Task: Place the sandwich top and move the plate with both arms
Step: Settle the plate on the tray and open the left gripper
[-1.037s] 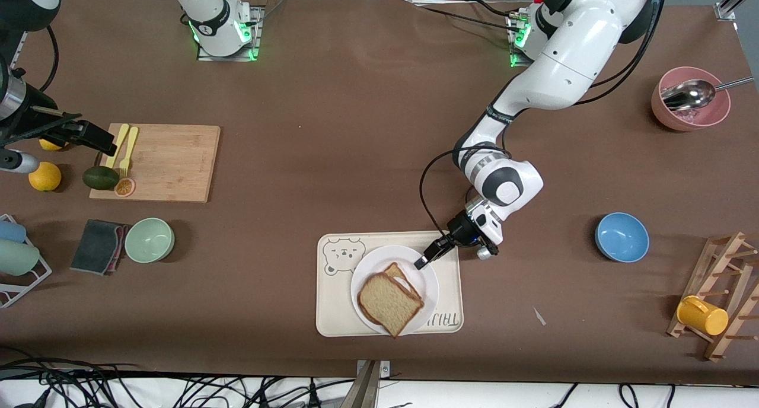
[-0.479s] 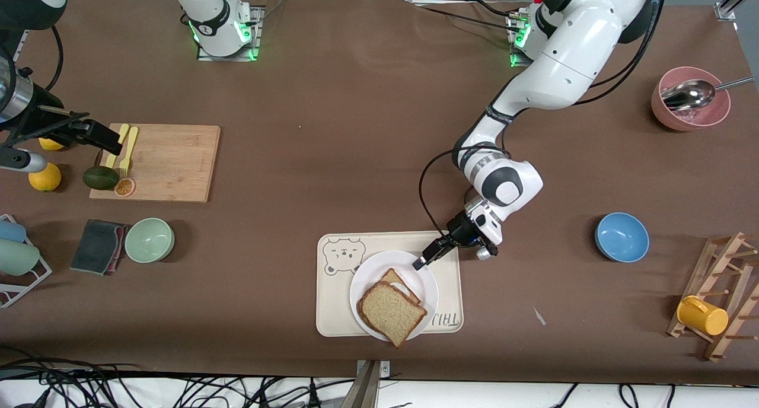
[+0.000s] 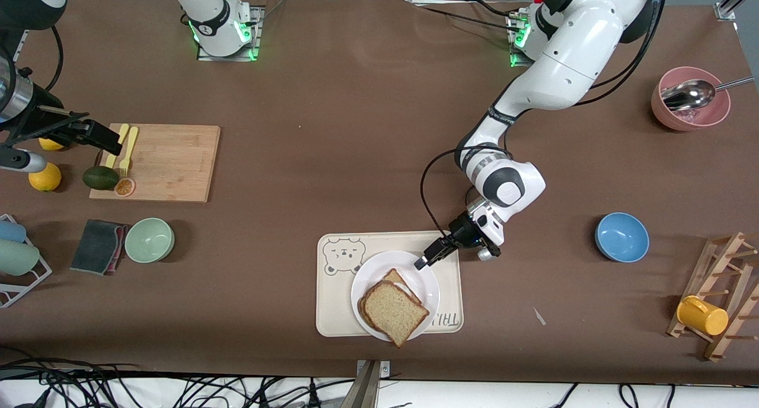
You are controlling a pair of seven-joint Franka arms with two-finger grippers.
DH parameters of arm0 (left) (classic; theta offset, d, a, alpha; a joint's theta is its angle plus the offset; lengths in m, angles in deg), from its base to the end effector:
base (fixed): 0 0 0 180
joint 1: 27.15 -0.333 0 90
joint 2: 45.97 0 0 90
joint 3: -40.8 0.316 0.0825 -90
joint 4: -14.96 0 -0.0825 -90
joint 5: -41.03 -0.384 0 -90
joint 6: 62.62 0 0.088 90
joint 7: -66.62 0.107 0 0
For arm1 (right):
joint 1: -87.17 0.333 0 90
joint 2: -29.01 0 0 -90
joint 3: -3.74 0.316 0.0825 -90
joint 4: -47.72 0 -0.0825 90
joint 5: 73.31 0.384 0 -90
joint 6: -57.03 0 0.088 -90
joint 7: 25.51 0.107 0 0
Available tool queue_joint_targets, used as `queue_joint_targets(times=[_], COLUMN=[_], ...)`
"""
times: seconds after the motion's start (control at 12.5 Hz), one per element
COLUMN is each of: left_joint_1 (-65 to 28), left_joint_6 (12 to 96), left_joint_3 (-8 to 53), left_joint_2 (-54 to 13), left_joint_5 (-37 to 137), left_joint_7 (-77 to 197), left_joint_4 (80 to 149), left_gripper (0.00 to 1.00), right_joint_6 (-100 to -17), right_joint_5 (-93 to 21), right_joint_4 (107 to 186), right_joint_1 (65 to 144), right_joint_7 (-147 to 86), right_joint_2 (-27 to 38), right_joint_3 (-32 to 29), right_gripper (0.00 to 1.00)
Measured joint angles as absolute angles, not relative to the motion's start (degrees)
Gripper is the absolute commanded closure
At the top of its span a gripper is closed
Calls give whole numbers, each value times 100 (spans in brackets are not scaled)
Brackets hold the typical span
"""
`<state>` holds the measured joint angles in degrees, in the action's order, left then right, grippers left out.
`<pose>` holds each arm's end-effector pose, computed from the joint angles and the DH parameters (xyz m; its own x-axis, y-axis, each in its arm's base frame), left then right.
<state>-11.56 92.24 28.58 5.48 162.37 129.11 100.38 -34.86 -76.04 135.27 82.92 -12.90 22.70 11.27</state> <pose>0.6438 -0.2805 0.1371 0.8171 0.5690 0.0932 0.1802 -0.4055 0.8961 0.5890 0.0247 0.5851 0.9867 -0.1608 -0.0254 -0.1597 -0.9864 0.0396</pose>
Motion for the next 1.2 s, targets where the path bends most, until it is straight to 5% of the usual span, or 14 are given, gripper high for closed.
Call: queue_joint_targets(times=[0.48, 0.56, 1.2], left_joint_1=[-1227, -1234, -1729], left_joint_6=[9247, 9251, 9282], left_joint_3=[2860, 2860, 2857], left_joint_2=[-270, -396, -1731], left_joint_5=[16077, 16077, 15084], left_joint_7=[12910, 12910, 12869], left_joint_4=[10995, 11155, 12721], left_gripper=[28, 20, 15], right_joint_6=[-3487, -3488, -3605], right_joint_5=[-7604, -7604, -7604], right_joint_4=[13525, 13525, 13514], right_joint_1=[8291, 8291, 8306], right_joint_7=[-1289, -1289, -1291], right_joint_2=[2269, 2269, 2272], right_joint_3=[1126, 1126, 1122], right_gripper=[0, 0, 0])
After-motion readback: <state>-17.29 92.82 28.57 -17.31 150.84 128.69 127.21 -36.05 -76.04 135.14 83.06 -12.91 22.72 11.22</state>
